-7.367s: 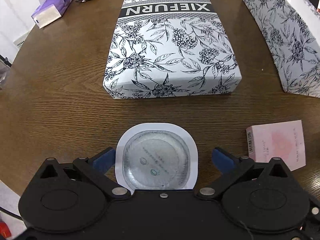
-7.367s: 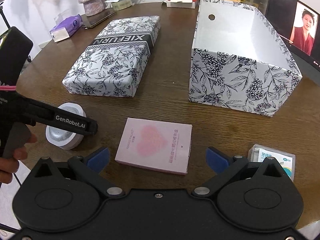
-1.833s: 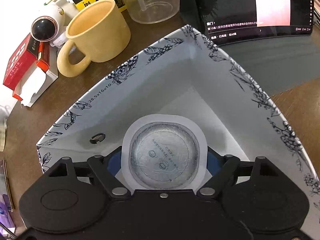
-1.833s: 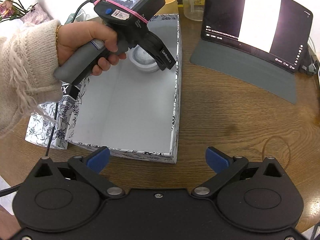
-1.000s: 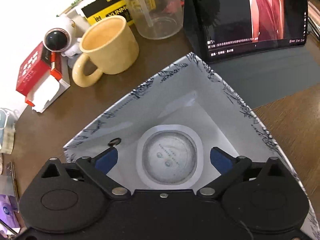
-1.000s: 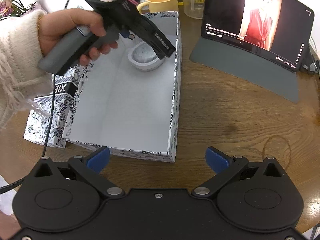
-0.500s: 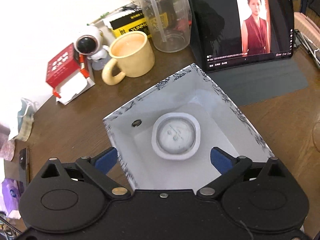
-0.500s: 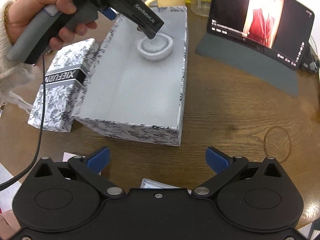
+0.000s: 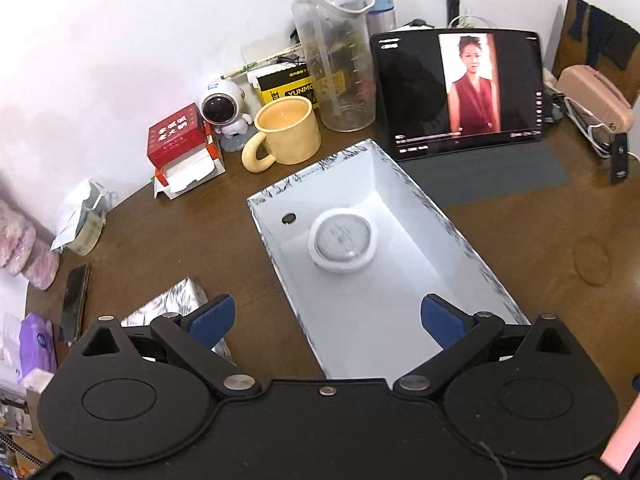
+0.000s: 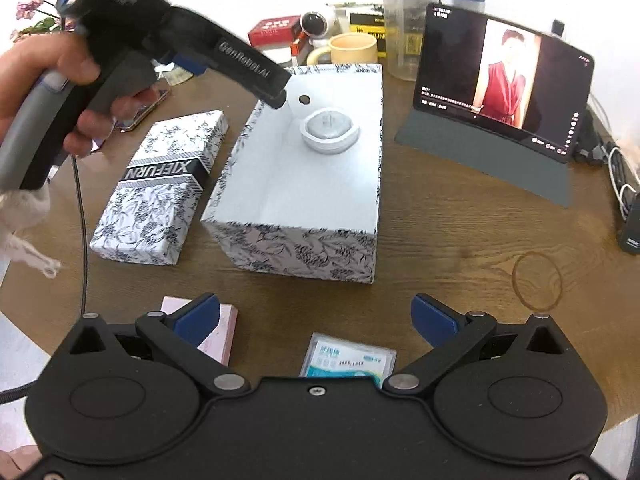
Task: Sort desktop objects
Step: 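Withdraw the left gripper up and away from the open box, then lower the right gripper onto the pink palette box and close it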
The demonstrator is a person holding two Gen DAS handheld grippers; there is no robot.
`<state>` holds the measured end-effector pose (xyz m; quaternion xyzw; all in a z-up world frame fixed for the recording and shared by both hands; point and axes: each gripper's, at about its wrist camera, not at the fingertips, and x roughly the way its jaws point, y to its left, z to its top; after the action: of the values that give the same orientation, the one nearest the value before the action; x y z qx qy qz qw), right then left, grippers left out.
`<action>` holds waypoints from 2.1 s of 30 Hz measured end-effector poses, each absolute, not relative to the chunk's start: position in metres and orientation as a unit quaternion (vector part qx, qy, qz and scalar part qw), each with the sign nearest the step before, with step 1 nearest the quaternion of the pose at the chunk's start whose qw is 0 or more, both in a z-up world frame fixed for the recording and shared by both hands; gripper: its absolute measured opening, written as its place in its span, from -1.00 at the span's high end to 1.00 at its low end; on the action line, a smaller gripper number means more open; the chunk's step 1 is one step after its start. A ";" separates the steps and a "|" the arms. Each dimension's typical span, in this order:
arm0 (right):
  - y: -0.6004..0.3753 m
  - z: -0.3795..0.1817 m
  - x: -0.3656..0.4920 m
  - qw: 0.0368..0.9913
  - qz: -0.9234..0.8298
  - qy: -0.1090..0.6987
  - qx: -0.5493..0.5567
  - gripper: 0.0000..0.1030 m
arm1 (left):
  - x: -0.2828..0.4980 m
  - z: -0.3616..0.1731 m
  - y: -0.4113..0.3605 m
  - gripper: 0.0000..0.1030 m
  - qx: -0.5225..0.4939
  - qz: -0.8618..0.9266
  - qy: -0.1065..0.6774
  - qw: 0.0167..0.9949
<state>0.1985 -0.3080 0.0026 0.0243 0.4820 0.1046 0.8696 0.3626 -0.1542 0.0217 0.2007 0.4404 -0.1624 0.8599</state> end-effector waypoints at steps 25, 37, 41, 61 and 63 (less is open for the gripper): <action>-0.278 0.014 0.064 0.883 0.134 0.449 -0.030 -1.00 | 0.168 0.025 -0.079 -0.96 0.161 -0.137 0.437 0.874; -0.263 0.006 0.053 0.875 0.166 0.448 -0.077 -1.00 | 0.120 0.016 -0.054 -0.96 0.169 -0.128 0.441 0.872; -0.256 0.002 0.063 0.867 0.192 0.448 -0.102 -1.00 | 0.114 0.011 -0.045 -0.96 0.174 -0.124 0.443 0.871; -0.168 -0.065 0.173 0.730 0.425 0.432 -0.316 -1.00 | 0.144 -0.029 -0.001 -0.96 0.163 -0.138 0.493 0.844; -0.158 -0.076 0.184 0.712 0.437 0.431 -0.340 -0.99 | 0.148 -0.033 0.000 -0.96 0.164 -0.141 0.496 0.841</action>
<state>0.1836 -0.1584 -0.0760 -0.3403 0.4312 0.4371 0.7121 0.1483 0.0003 -0.0334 0.1643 0.4959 -0.1406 0.8410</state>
